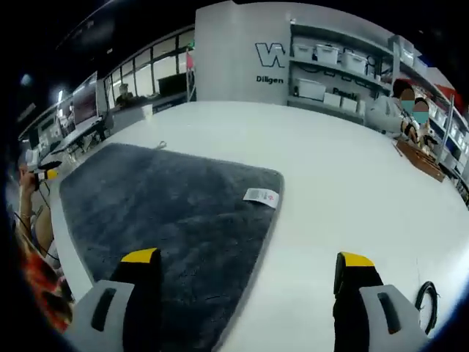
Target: Open the folded towel by lifting each exposed corner and separating the folded layers until the towel lies flat within the target outline without major curled edges
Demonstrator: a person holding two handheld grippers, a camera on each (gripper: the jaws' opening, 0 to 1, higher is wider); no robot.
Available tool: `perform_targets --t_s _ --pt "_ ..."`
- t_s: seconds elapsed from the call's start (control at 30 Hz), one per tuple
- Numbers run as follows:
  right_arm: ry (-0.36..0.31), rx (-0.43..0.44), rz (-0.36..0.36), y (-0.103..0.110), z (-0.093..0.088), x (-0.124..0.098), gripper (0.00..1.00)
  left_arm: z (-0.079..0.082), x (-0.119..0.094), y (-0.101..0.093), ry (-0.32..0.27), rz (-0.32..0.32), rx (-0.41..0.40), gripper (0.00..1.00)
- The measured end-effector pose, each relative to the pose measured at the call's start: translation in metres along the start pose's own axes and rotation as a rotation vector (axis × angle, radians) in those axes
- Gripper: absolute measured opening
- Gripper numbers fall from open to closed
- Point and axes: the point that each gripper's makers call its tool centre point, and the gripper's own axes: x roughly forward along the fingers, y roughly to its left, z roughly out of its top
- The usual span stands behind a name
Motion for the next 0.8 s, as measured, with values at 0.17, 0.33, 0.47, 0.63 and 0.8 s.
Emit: perform_targets --t_s 0.17,0.33,0.47,0.63,0.8 --pt "-0.021 -0.069 -0.005 0.010 -0.011 -0.011 0.99 -0.008 -0.005 0.000 0.030 0.005 0.006 1.00" --pt "-0.057 -0.046 -0.015 0.015 -0.021 -0.024 0.99 -0.014 -0.010 0.002 0.035 0.009 -0.015 1.00" --pt "-0.055 -0.027 -0.030 0.016 -0.031 -0.029 0.99 -0.020 -0.015 0.005 0.050 0.017 -0.021 1.00" --pt "-0.045 -0.029 -0.042 0.015 -0.034 -0.032 0.99 -0.021 -0.015 0.005 0.050 0.015 -0.034 1.00" --pt "-0.039 -0.044 -0.034 0.019 -0.032 -0.029 0.99 -0.024 -0.014 0.002 0.055 0.008 -0.035 1.00"
